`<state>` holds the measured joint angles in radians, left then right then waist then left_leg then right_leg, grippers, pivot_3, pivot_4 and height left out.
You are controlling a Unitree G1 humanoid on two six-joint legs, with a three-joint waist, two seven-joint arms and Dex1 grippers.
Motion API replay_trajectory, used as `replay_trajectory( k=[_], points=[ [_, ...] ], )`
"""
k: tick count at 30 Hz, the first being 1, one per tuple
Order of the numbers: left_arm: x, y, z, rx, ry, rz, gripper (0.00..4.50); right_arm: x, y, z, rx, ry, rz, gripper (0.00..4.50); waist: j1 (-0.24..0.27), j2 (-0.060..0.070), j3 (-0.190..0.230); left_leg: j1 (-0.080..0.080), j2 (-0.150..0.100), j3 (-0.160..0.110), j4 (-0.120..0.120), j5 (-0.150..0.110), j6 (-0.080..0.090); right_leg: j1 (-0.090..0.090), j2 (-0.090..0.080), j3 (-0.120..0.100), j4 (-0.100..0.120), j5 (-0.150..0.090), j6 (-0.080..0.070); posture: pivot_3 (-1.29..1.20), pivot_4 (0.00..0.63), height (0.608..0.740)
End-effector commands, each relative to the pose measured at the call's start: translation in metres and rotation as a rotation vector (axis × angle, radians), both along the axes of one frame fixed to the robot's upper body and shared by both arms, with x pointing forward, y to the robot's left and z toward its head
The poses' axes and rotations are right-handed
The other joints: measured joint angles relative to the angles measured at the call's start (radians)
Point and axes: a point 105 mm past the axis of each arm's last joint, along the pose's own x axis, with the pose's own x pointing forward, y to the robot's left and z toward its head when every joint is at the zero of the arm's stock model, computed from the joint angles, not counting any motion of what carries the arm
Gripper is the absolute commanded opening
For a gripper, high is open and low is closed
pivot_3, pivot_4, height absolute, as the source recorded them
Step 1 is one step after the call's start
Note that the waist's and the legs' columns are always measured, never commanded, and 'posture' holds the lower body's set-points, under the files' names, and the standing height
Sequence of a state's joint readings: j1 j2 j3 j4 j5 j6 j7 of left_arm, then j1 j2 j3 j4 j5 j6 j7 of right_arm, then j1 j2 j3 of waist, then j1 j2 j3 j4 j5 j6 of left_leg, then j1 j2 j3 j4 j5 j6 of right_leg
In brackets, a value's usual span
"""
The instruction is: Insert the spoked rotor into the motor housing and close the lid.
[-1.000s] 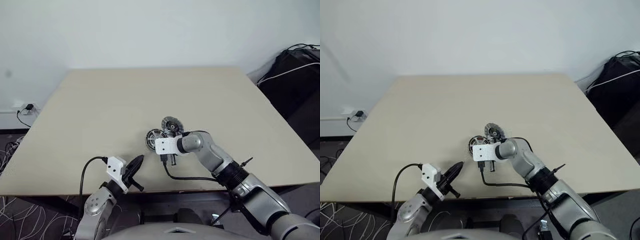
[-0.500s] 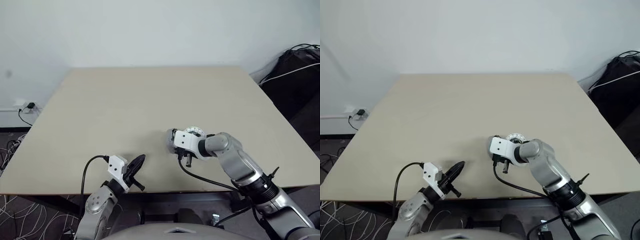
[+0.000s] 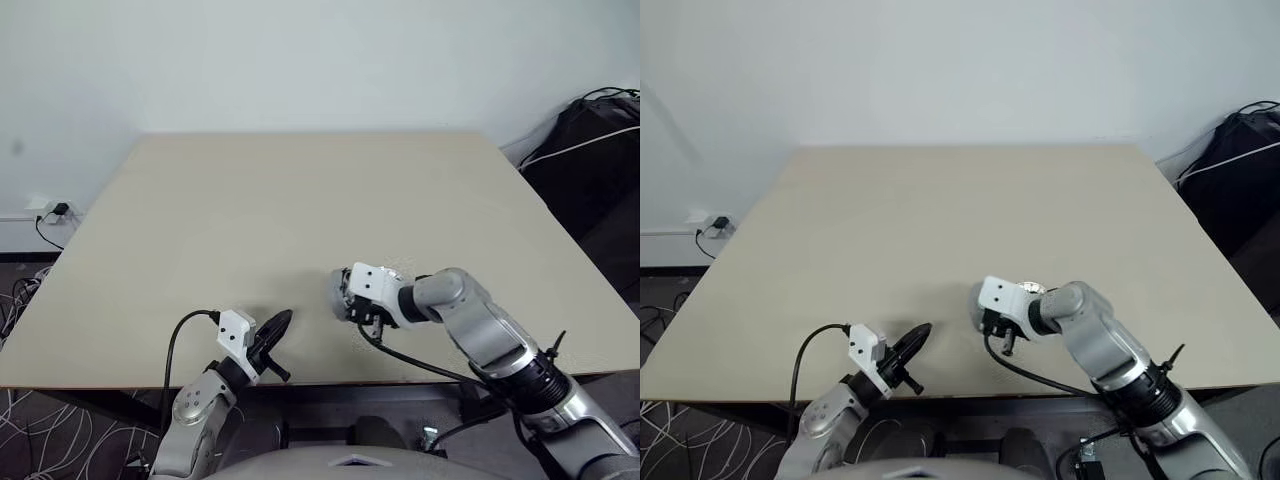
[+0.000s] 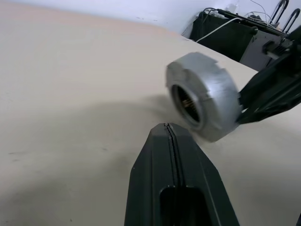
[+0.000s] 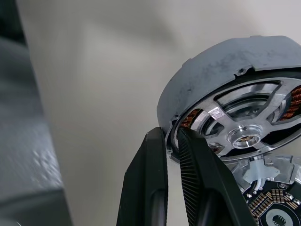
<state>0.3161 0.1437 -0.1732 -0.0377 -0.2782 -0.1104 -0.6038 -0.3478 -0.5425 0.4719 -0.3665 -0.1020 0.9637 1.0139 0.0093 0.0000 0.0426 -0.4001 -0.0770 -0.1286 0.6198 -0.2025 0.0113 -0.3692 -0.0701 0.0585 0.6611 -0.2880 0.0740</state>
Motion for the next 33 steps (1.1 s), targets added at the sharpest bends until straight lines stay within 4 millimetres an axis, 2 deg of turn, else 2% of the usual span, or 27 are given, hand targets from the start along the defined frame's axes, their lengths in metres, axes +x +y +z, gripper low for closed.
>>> replay_trajectory(
  k=[1, 5, 12, 20, 27, 33],
  points=[
    [0.001, -0.002, 0.004, -0.011, -0.016, -0.010, 0.00, 0.017, 0.015, 0.015, 0.052, -0.056, -0.087, 0.12, 0.000, 0.000, 0.000, 0.000, 0.000, 0.000, 0.000, 0.000, 0.000, 0.000, 0.000, 0.000, 0.000, 0.000, 0.000, 0.00, 0.000, 0.740],
    [0.000, -0.002, 0.003, -0.012, -0.012, -0.008, 0.00, 0.027, 0.023, 0.003, 0.055, -0.006, -0.201, 0.12, 0.003, 0.000, 0.000, 0.000, 0.000, 0.000, 0.000, 0.000, 0.000, 0.000, 0.003, 0.000, 0.000, 0.000, 0.000, 0.00, 0.000, 0.740],
    [-0.002, -0.001, 0.003, -0.014, -0.010, 0.002, 0.00, 0.032, 0.031, -0.013, 0.037, 0.045, -0.271, 0.12, 0.006, 0.001, -0.001, 0.000, -0.001, 0.000, 0.000, 0.000, 0.000, 0.000, 0.003, 0.000, 0.000, 0.000, 0.000, 0.00, 0.000, 0.740],
    [-0.004, -0.003, 0.004, -0.024, -0.006, 0.000, 0.00, 0.047, 0.039, -0.017, 0.081, 0.039, -0.385, 0.12, 0.006, 0.002, -0.002, 0.000, -0.001, 0.000, 0.000, 0.000, 0.000, 0.000, 0.004, 0.000, 0.000, 0.001, 0.000, 0.00, 0.000, 0.740],
    [-0.003, -0.005, 0.005, -0.029, -0.005, -0.008, 0.00, 0.053, 0.055, -0.008, 0.169, 0.036, -0.427, 2.38, 0.000, 0.003, -0.002, 0.000, -0.001, 0.000, 0.000, 0.000, 0.000, 0.000, 0.004, 0.000, 0.001, 0.001, 0.000, 0.00, 0.000, 0.740],
    [-0.004, -0.005, 0.006, -0.031, -0.005, -0.015, 0.00, 0.046, 0.071, 0.005, 0.269, 0.066, -0.410, 4.34, -0.020, 0.004, -0.002, 0.000, 0.000, 0.000, -0.001, 0.000, 0.000, -0.001, 0.005, 0.001, 0.001, 0.003, -0.004, 0.00, 0.000, 0.740]
  ],
)
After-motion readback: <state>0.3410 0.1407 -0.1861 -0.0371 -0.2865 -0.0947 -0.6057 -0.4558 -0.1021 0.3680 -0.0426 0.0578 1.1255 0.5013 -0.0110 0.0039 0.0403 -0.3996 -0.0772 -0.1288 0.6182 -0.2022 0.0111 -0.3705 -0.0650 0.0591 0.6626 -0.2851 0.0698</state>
